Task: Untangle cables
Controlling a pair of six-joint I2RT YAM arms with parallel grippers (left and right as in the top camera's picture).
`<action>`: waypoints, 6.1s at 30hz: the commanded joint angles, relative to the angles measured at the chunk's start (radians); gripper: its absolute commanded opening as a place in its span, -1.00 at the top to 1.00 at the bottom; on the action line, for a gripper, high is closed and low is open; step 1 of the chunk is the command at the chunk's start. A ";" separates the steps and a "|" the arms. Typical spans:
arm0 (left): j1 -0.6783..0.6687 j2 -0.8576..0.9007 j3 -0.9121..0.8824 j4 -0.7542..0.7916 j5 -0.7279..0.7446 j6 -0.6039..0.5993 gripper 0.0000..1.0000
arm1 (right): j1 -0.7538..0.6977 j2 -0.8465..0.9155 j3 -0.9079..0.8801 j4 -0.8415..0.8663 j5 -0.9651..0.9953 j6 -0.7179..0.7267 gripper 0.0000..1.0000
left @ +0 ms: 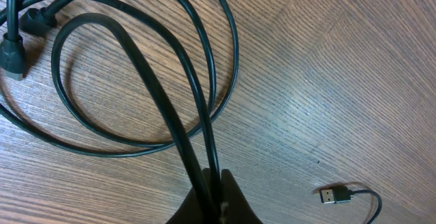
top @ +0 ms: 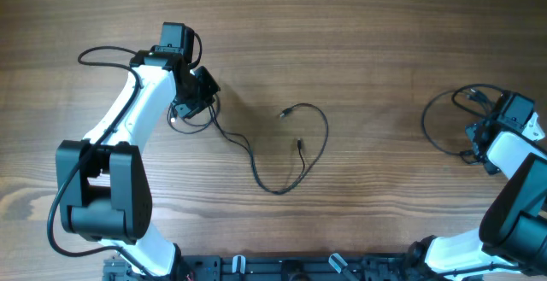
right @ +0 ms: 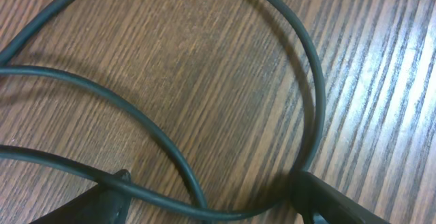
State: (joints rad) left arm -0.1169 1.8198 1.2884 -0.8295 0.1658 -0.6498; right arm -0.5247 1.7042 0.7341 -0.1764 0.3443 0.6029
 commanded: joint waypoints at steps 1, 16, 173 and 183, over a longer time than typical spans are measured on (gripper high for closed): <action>-0.004 0.010 0.000 -0.002 0.009 -0.014 0.92 | -0.018 0.089 -0.088 -0.076 -0.050 0.009 -0.51; -0.004 0.010 0.000 -0.001 0.009 -0.013 0.92 | -0.018 0.138 -0.191 0.062 -0.196 0.079 0.84; -0.510 0.146 0.008 0.449 -0.114 0.370 0.12 | 0.325 -0.299 0.127 -0.473 -0.694 -0.079 -0.99; -0.509 0.164 0.007 0.448 -0.115 0.349 0.92 | 0.326 -0.297 0.126 -0.472 -0.829 -0.075 -0.83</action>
State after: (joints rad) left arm -0.6228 1.9682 1.3075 -0.3813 0.0643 -0.2939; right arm -0.2035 1.4033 0.8700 -0.6502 -0.4084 0.5198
